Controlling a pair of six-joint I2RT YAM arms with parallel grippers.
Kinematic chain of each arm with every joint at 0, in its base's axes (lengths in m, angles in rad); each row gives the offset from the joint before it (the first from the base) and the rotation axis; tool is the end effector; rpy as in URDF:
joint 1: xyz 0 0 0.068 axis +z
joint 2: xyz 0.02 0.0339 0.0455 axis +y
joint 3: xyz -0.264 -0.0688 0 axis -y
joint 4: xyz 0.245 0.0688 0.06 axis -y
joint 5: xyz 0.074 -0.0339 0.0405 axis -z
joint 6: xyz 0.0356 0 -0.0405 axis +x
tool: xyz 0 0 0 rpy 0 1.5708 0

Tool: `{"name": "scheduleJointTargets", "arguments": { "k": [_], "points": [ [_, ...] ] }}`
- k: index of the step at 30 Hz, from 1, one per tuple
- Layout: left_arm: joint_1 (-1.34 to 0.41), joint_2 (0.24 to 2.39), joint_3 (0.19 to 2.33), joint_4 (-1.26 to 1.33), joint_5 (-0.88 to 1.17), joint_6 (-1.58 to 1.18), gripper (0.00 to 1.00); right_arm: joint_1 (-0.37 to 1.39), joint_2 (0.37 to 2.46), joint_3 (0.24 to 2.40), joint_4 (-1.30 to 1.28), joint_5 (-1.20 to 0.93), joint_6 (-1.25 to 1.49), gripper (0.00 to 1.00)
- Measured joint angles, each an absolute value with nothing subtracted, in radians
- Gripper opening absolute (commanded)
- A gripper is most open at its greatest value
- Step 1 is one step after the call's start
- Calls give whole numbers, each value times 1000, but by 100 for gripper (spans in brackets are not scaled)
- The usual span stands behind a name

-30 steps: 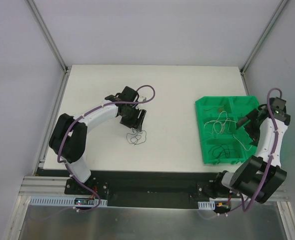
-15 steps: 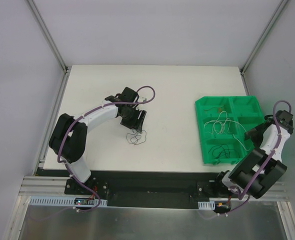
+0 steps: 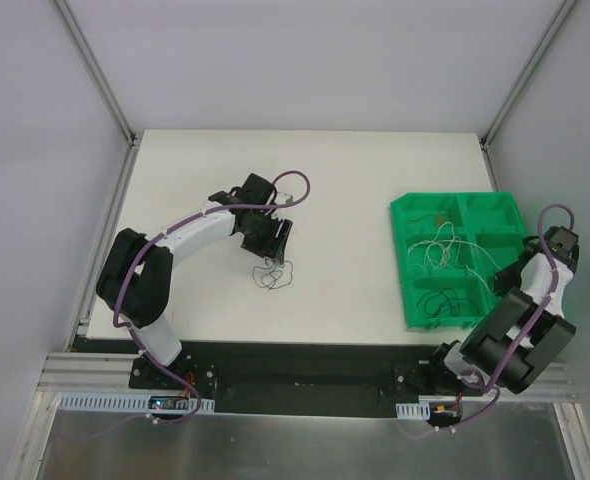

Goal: Untangle the cables

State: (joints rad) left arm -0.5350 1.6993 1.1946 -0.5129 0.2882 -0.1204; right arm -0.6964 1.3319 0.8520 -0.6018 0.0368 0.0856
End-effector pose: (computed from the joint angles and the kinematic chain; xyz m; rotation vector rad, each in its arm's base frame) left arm 0.2995 -0.1892 0.2174 0.6510 2.5660 -0.6051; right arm 0.1940 -0.1640 0.2134 1.0309 2.4686 -0.2477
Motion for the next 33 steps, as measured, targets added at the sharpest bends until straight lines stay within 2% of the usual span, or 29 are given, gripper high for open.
{"name": "scheduleJointTargets", "arguments": {
  "k": [6, 15, 29, 33],
  "points": [
    [-535, 1699, 1194, -512, 303, -121, 57, -655, 1235, 861, -635, 30, 86, 1],
    [-535, 1699, 1194, -512, 313, -121, 57, -417, 1203, 966, -712, 9, 96, 1],
    [-535, 1699, 1182, -505, 313, -120, 55, -160, 1609, 1102, -718, 42, 127, 1],
    [-535, 1699, 1179, -505, 313, -120, 54, -151, 1670, 1108, -718, 75, 127, 10]
  ]
}}
